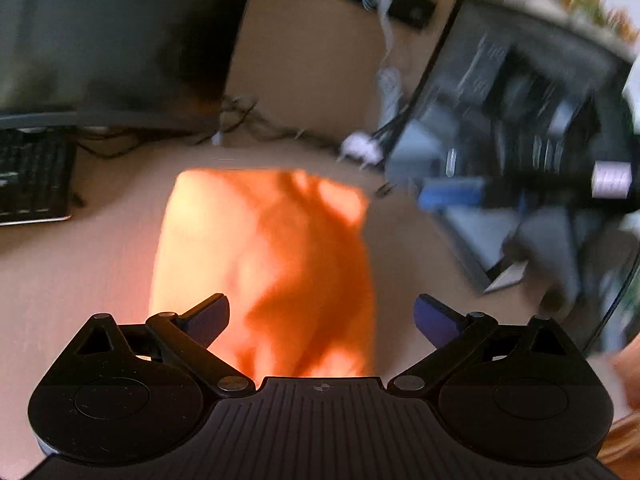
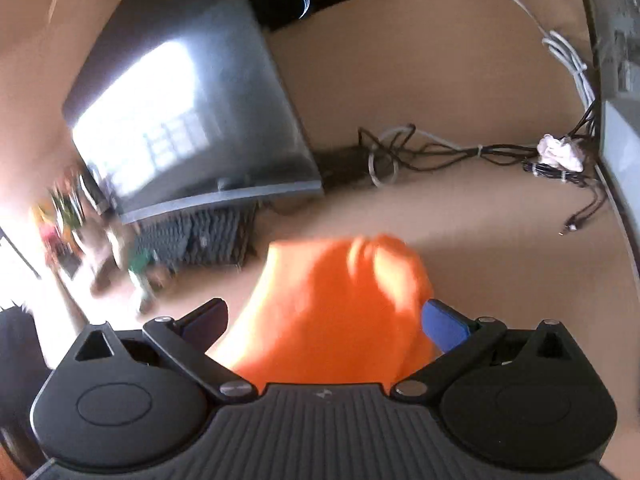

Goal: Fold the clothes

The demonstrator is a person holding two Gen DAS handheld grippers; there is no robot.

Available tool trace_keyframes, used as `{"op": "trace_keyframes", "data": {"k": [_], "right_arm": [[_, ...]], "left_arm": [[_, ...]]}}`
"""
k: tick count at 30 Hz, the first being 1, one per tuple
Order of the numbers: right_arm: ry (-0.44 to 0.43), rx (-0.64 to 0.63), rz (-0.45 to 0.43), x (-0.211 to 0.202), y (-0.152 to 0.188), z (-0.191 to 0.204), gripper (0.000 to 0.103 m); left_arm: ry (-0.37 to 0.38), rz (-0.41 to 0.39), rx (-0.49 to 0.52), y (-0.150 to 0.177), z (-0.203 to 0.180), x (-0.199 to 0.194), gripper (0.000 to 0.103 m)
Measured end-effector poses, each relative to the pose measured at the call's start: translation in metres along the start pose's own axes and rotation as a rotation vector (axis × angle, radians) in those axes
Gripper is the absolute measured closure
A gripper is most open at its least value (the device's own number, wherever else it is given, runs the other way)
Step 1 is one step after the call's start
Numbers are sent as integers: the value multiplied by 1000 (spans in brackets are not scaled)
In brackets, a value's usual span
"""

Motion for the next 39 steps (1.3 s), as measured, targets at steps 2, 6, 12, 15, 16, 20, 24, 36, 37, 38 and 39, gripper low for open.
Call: {"op": "trace_keyframes", "data": {"k": [2,6,12,15,16,20,24,36,37,38,39], "right_arm": [[-33,20,4,8,-5,-6,0],[-85,9,24,29,-10,-14,0],[-242,14,138,81,-9,-3,0],[-198,14,222,124,3,-16,0],[-169,4,242,138,8,-21,0],[-154,-55,227,143,7,-18,0],[-116,-100,83,89,-23,-20,0],[301,-515,175,51,86,-37,0],[344,-543,181,54,93,-41,0],[381,-564,186,56,99,-45,0],[379,-540,188,53,96,-46,0]], "left_arm": [[-35,45,-4,6,-2,17,15],[-26,159,41,22,-25,65,9],[-9,208,51,26,-32,65,9],[-7,181,-11,16,-21,46,9],[-11,162,-26,10,-16,40,9],[-32,88,-84,-16,4,17,9],[-82,17,-98,-44,29,14,9],[-236,126,-201,-63,115,108,7],[-240,130,-212,-63,119,108,7],[-253,125,-210,-64,119,102,7],[-267,119,-208,-65,119,95,7]]}}
Point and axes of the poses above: each gripper's, at about its wrist camera, not at the fingertips, and x roughly the way its jaws point, z to its left, y to its underside, the point moved 10 cm from there along x, roughly the way its jaws point, and after that the axes turned 3 degrees about y, right-handed, at the moved point
